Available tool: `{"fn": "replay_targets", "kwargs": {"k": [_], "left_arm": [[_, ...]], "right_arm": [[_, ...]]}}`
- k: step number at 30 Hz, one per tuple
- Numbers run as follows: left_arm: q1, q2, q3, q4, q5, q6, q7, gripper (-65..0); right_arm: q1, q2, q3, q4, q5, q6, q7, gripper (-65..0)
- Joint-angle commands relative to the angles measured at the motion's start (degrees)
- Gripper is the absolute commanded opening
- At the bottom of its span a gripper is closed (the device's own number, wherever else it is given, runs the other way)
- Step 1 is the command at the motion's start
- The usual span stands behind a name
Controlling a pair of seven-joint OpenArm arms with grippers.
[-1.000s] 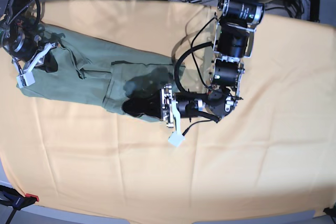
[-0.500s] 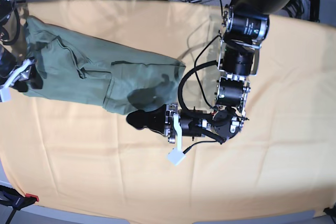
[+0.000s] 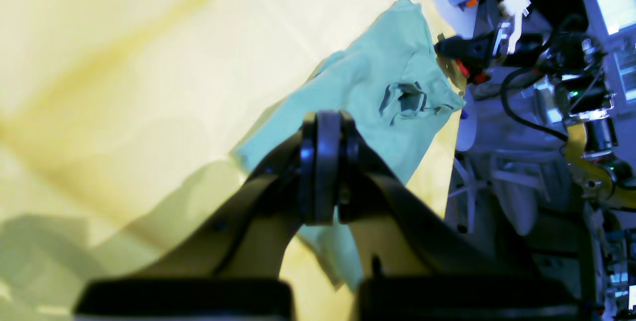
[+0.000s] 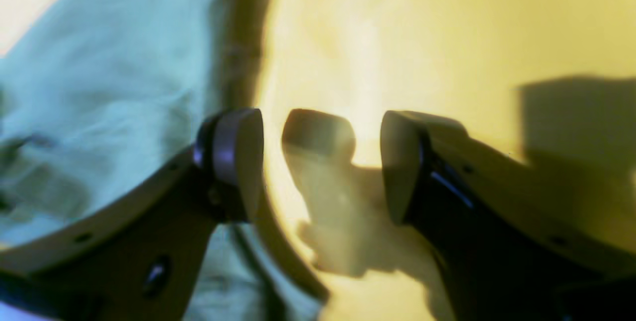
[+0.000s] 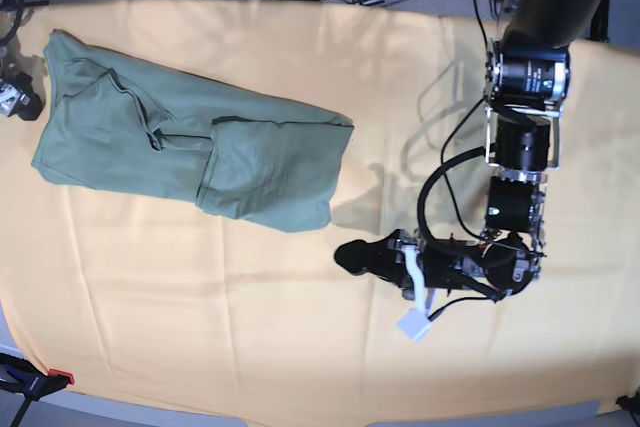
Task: Fold the T-shirt properly
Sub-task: 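Release the shirt with the left gripper and push the bundle with the right gripper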
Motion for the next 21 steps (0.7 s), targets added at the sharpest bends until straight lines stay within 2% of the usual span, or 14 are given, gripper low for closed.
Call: {"fn": "replay_targets", "kwargs": {"k": [1, 4, 7, 11, 16, 17, 19, 21], "left_arm": [[-1.9, -0.68, -0.13, 1.05, -1.88, -0.02, -0.61, -65.0], [-1.75, -2.49, -0.11, 1.03, -2.67, -0.02, -0.59, -65.0], [-1.79, -3.98, -0.13, 1.03, -2.97, -0.02, -0.63, -65.0], [-1.77, -4.28, -0.11, 1.03, -4.57, -0.04, -0.63, -65.0], [-1.77, -4.31, -0.13, 1.03, -5.86, -0.22, -0.59, -65.0], [-1.77, -4.31, -0.13, 1.03, -5.86, -0.22, -0.59, -65.0], [-1.79, -4.28, -0.13, 1.03, -5.88, -0.24, -0.61, -65.0], [-1.79, -4.28, -0.13, 1.03, -5.88, -0.24, -0.61, -65.0]], "right_arm": [[0.13, 1.51, 0.39, -0.81, 2.16, 0.7, -0.68, -26.0], [0.13, 0.81, 0.37, -4.22, 6.45, 3.1, -3.5, -26.0], [0.13, -1.2, 0.37, -4.7, 10.43, 4.76, -7.17, -26.0], [0.13, -2.78, -0.42, -4.7, 16.94, 7.37, -11.89, -26.0], [0.15, -2.91, -4.33, -4.63, 18.25, 9.16, -12.94, -26.3], [0.13, -2.91, -4.76, -4.63, 18.25, 9.49, -12.94, -27.9], [0.31, -2.91, -4.96, -4.63, 18.25, 10.48, -12.87, -36.9], [1.09, -2.75, -4.92, -4.63, 18.16, 10.48, -12.87, -54.1]]}}
